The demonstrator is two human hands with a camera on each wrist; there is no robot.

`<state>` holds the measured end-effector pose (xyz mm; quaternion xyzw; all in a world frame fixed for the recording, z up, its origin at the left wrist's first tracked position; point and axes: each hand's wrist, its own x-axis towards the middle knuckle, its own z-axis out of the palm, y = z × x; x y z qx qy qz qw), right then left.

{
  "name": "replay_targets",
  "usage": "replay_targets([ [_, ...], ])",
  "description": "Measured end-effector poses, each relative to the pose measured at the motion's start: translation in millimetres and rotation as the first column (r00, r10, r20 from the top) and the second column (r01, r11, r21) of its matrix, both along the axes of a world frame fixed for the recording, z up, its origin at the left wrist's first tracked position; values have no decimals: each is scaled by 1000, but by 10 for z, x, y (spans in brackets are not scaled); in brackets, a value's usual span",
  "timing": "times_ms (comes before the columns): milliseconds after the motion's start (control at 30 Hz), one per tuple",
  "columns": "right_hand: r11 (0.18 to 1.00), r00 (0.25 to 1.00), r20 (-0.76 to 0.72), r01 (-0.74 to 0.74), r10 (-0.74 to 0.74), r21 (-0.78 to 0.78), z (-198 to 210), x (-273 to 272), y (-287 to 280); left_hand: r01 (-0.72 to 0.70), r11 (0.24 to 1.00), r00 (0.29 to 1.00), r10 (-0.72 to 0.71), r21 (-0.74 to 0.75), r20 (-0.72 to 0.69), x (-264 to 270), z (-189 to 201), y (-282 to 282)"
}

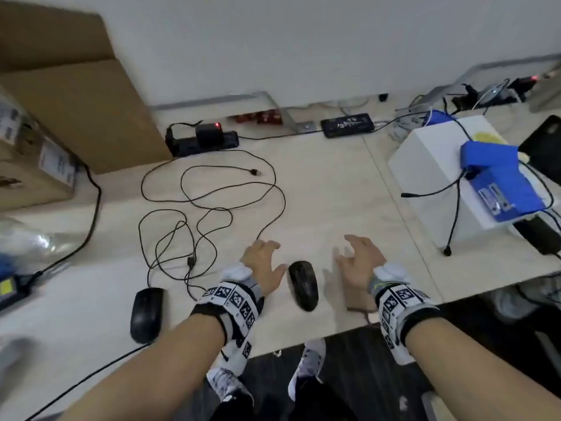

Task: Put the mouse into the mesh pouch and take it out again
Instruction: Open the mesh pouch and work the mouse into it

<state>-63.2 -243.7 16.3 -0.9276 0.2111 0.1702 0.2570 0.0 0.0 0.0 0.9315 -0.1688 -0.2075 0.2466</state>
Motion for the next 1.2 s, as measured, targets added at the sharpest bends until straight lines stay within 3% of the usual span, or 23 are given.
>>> replay_targets([
  [133, 990, 981, -183, 42, -66, -134, -201, -311, -405, -5, 997, 1000, 6, 74, -20, -227, -160, -223],
  [267, 970, 960, -208, 151, -190, -193, -278, -395, -496, -110, 983, 972, 137, 149, -189, -369, -189, -470],
  [400, 943, 930, -158, 332, -332, -24, -377, -402, -526, -229, 953, 933, 273, 200, -234, -491, -267, -698],
  [533, 879, 855, -242, 477, -459, 18, -486, -359, -490, -299, 918, 908, 358, 260, -217, -561, -365, -810],
  [633, 812, 844, -216, 533, -490, 238, -422, -303, -347, -323, 913, 880, 387, 250, -275, -501, -376, -787],
  [733, 787, 882, -112, 460, -457, 412, -231, -159, -172, -291, 946, 863, 323, 141, -389, -315, -205, -648],
  [800, 768, 900, -30, 389, -436, 508, -47, -45, -23, -371, 929, 856, 335, -16, -395, -179, -7, -518],
  [933, 756, 889, 172, 244, -425, 607, 412, 304, 322, -415, 848, 900, 328, -331, -288, 118, 546, -264],
  [1033, 758, 826, 388, 70, -408, 649, 866, 583, 604, -370, 796, 928, 291, -479, -233, 289, 996, -16],
  [1200, 765, 771, 552, -134, -318, 629, 1273, 827, 1025, -259, 792, 958, 284, -552, -43, 388, 1345, 172],
])
